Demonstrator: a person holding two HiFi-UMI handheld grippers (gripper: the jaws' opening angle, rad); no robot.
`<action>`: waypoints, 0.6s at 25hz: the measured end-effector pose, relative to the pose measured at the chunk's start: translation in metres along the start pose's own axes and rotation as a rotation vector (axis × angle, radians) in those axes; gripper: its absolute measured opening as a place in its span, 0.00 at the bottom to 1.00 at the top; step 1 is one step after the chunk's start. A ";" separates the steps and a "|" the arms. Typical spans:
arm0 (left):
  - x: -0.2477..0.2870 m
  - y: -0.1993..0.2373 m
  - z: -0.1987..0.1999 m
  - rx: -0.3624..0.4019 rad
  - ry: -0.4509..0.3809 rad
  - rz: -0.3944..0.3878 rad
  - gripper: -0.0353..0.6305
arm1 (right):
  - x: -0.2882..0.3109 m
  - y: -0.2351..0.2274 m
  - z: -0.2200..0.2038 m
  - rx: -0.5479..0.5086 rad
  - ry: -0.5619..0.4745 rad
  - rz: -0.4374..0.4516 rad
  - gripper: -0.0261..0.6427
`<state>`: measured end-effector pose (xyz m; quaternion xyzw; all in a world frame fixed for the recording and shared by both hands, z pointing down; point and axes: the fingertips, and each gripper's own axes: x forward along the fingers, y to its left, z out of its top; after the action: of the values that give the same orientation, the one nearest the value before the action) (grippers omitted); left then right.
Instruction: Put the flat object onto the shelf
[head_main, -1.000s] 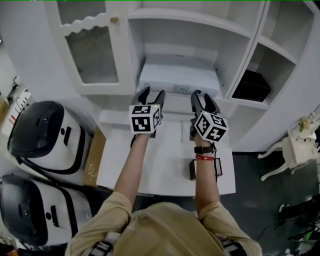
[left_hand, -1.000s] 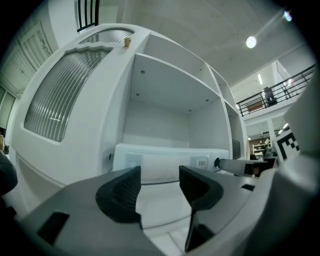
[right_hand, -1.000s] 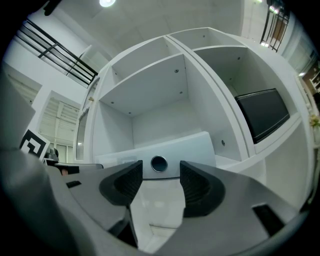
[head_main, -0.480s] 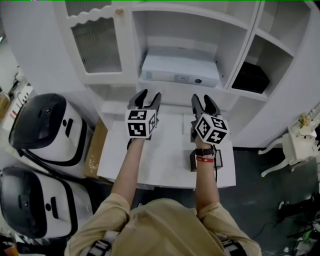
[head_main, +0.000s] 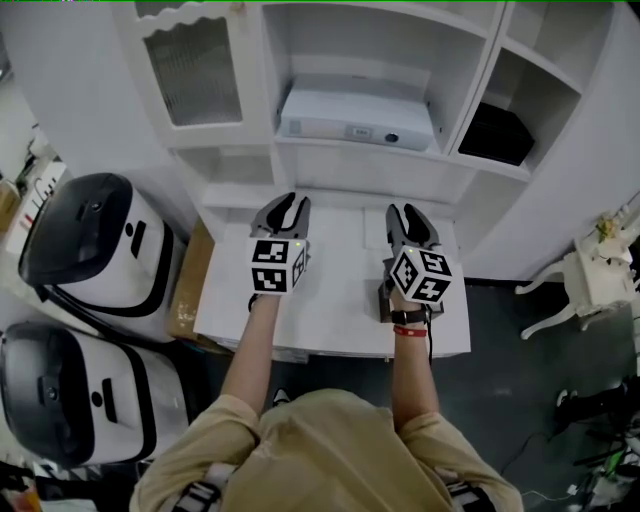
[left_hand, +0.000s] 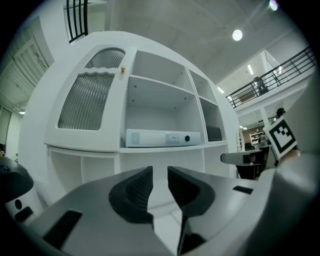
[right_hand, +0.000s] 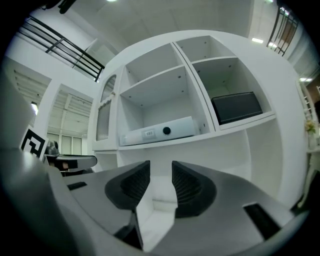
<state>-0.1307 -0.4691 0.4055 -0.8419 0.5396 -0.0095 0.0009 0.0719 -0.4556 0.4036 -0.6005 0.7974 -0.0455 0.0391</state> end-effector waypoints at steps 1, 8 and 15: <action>-0.004 -0.002 -0.005 -0.001 0.004 0.004 0.21 | -0.005 0.002 -0.004 -0.004 0.004 0.009 0.25; -0.029 -0.013 -0.032 -0.036 0.019 0.017 0.17 | -0.034 0.009 -0.023 -0.003 0.010 0.033 0.15; -0.047 -0.017 -0.047 -0.047 0.008 0.045 0.11 | -0.048 0.016 -0.036 -0.017 0.005 0.040 0.10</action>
<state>-0.1360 -0.4188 0.4516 -0.8294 0.5583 -0.0001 -0.0206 0.0661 -0.4043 0.4373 -0.5846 0.8097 -0.0393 0.0329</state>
